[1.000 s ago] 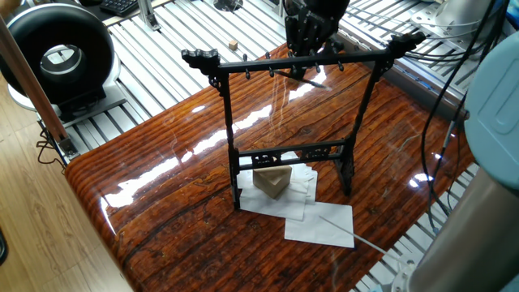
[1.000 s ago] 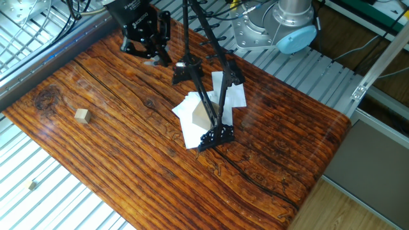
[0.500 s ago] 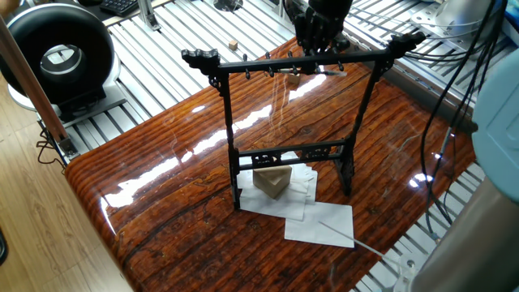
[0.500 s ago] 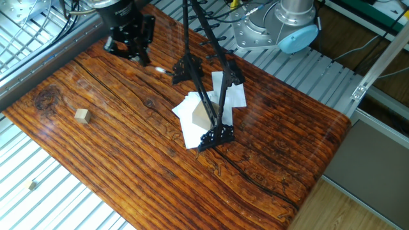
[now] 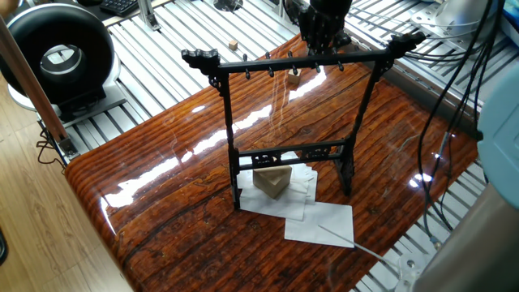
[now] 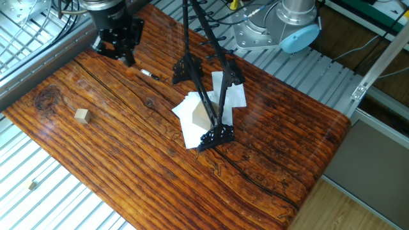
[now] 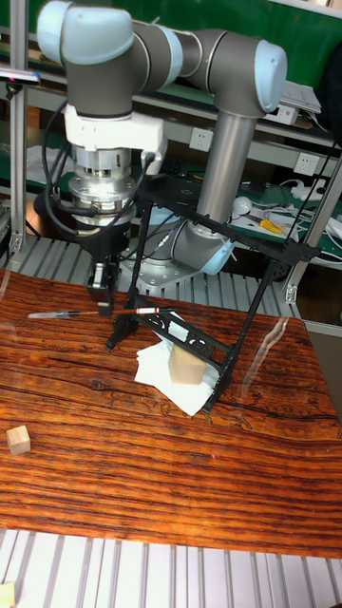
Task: Place the brush on the pen rack
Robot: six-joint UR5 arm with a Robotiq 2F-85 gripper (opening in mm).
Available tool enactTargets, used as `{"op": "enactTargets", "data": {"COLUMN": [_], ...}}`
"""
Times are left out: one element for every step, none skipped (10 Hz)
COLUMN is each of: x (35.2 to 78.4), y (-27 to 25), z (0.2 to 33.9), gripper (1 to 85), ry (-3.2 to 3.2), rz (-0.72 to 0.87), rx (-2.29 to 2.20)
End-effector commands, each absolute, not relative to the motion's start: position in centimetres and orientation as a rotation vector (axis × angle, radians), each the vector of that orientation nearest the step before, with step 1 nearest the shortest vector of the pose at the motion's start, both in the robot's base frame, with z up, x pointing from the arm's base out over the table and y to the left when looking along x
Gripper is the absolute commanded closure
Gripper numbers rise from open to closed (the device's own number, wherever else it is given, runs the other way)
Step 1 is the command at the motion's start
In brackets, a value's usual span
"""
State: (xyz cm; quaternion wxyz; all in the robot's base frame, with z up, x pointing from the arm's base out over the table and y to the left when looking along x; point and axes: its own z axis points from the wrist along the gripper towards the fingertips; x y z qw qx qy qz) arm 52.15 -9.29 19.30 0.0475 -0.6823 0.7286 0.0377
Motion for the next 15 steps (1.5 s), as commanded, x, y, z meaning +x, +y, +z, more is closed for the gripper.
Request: {"op": "enactTargets", "data": {"x": [54.3,54.6,54.9,55.2,55.7,56.1,56.4,56.6,56.7,56.7,56.6,56.4,56.2,56.2,56.0], "y": [-10.4,-10.7,-10.7,-10.5,-9.9,-9.5,-9.3,-8.8,-8.4,-8.3,-7.8,-6.6,-6.2,-5.8,-5.5], "z": [19.5,19.5,19.5,19.5,19.5,19.6,19.8,19.9,20.0,20.1,20.2,20.6,20.9,21.1,21.2], "gripper": [84.7,84.7,84.7,84.7,84.7,84.7,84.7,84.7,84.7,84.7,84.7,84.7,84.7,84.7,84.7], "ry": [2.121,2.108,2.094,2.074,2.039,2.007,1.973,1.92,1.873,1.832,1.798,1.737,1.733,1.711,1.697], "rz": [-0.028,-0.054,-0.07,-0.078,-0.077,-0.082,-0.096,-0.105,-0.111,-0.123,-0.117,-0.085,-0.076,-0.072,-0.056], "rx": [-2.173,-2.19,-2.199,-2.204,-2.208,-2.222,-2.253,-2.301,-2.34,-2.379,-2.393,-2.407,-2.406,-2.421,-2.428]}}
